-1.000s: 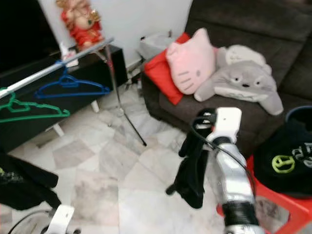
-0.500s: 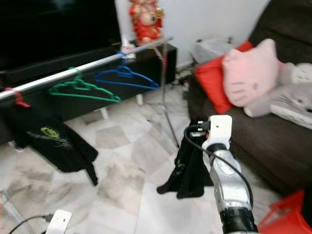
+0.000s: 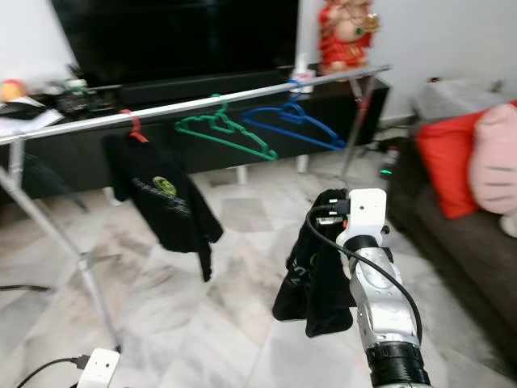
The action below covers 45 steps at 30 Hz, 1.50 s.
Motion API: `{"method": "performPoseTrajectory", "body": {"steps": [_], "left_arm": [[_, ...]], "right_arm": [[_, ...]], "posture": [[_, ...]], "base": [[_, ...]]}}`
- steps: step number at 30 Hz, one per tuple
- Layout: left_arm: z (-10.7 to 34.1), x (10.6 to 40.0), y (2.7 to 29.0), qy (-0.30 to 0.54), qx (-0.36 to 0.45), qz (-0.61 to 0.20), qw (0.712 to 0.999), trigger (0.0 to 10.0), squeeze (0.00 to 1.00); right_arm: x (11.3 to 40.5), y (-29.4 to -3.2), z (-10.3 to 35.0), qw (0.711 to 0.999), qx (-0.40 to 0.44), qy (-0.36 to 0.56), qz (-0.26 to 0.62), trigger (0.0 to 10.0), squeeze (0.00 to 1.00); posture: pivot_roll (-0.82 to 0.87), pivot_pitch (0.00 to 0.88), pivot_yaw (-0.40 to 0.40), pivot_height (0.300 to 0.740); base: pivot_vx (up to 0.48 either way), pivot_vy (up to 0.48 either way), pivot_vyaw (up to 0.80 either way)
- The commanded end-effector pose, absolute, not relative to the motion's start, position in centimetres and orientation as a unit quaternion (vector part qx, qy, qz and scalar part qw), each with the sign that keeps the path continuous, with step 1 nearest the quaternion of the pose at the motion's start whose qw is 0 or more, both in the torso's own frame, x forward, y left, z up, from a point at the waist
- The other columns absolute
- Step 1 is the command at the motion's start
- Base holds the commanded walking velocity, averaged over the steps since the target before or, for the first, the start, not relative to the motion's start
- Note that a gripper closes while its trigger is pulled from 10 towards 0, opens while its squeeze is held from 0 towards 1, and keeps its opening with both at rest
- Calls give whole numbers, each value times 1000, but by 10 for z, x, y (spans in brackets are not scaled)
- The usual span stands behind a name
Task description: Hang hanger
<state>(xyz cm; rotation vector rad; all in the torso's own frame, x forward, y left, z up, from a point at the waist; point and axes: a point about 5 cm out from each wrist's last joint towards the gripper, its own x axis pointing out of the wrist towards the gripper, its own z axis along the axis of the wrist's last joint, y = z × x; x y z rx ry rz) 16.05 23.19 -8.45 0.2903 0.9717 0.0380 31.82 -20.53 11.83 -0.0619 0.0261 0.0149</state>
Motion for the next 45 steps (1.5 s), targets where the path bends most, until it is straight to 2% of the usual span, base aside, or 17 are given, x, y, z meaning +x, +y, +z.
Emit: {"method": "performPoseTrajectory", "body": {"steps": [1, 6, 12, 16, 20, 36, 45], "left_arm": [[-84, 162, 234, 467, 134, 21, 874, 10000, 0], [-84, 161, 234, 471, 134, 18, 872, 10000, 0], [-84, 161, 233, 471, 128, 16, 873, 10000, 0], [-85, 160, 233, 471, 126, 14, 873, 10000, 0], [-85, 160, 233, 471, 126, 13, 873, 10000, 0], [-85, 160, 233, 471, 124, 12, 873, 10000, 0], [-84, 162, 233, 467, 131, 15, 875, 10000, 0]], "right_arm": [[321, -206, 128, 1000, -20, -7, 5, 10000, 0], [320, -207, 127, 1000, -24, -3, 5, 10000, 0], [318, -210, 116, 1000, -20, 14, -1, 10000, 0], [309, -222, 87, 998, -21, 60, -21, 10000, 0], [306, -223, 80, 997, -21, 70, -22, 10000, 0], [310, -217, 79, 998, -33, 59, -8, 10000, 0], [311, -217, 79, 998, -37, 55, -5, 10000, 0]], "posture": [[-77, 0, 19, 740], [-77, 0, 19, 740], [-80, 0, 18, 740], [-77, 0, 18, 740], [-79, 0, 19, 740], [-76, 0, 19, 740], [-74, 0, 14, 740]], "base": [[0, 0, 0], [0, 0, 0], [373, 0, 0], [395, 0, 0], [394, 0, 0], [403, 0, 0], [170, 0, 756]]}}
